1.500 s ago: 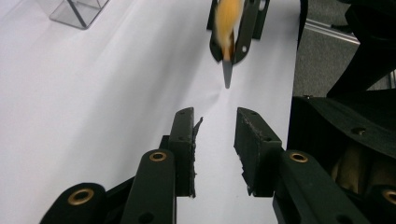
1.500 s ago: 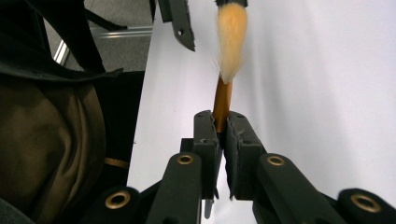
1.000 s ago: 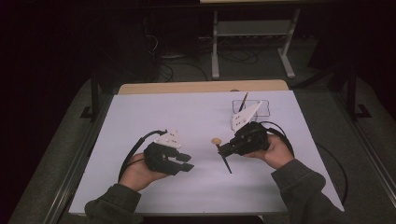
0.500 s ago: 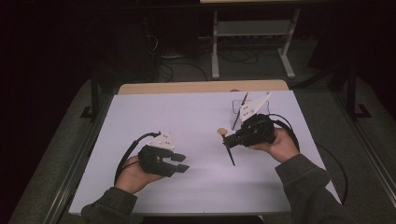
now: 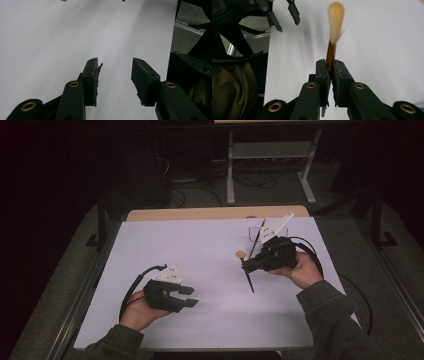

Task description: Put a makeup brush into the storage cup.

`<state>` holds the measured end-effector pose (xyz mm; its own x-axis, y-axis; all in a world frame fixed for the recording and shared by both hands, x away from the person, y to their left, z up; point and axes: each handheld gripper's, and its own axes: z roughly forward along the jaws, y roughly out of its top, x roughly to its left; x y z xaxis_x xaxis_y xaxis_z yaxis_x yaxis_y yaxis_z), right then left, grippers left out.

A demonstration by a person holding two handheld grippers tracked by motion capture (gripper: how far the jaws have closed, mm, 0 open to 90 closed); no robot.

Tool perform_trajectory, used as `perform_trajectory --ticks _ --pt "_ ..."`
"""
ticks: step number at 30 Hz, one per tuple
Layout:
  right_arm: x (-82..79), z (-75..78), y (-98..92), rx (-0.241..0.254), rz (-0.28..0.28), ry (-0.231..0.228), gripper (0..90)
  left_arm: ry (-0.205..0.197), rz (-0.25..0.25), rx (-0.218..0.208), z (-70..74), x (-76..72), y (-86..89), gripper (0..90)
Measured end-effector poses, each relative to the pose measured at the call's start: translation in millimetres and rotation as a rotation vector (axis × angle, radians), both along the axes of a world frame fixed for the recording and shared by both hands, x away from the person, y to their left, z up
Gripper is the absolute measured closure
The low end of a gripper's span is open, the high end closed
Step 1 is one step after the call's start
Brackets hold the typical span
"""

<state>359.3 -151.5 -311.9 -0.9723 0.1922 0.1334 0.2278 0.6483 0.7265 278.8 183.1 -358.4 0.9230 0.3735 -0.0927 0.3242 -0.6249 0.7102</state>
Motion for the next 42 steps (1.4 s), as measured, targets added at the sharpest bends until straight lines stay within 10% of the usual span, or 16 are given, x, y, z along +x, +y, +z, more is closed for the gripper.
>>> perform_trajectory --ticks 42 --pt "19.8 12.3 -28.7 0.043 -0.106 0.012 82.8 -0.014 0.093 -0.027 -27.9 -8.5 32.0 47.0"
